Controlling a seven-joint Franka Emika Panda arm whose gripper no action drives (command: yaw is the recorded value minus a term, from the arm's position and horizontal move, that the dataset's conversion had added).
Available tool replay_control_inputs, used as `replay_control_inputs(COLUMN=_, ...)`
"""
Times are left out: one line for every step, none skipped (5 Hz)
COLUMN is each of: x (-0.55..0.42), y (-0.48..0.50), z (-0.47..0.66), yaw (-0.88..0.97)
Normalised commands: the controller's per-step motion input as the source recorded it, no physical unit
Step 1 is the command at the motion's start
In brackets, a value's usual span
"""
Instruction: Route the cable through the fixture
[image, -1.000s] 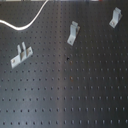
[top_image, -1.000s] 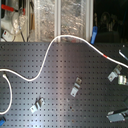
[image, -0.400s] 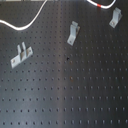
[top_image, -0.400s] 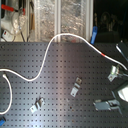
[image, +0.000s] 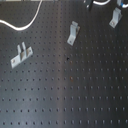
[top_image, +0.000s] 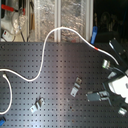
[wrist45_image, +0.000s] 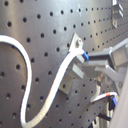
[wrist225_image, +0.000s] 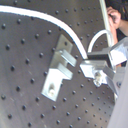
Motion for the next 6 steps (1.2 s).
replay_control_inputs(x=-0.262, y=0.226, z=0.41, yaw=0.0)
replay_control_inputs(x=-0.121, y=0.19, z=0.27, yaw=0.0)
replay_control_inputs(x=-0.013, y=0.031, z=0.12, yaw=0.08)
replay_control_inputs(x=-0.012, y=0.12, z=-0.07, yaw=0.53)
replay_control_inputs(x=-0.093, y=0.229, z=-0.18, yaw=0.73)
replay_control_inputs(x=-0.106, y=0.378, z=-0.21, yaw=0.72)
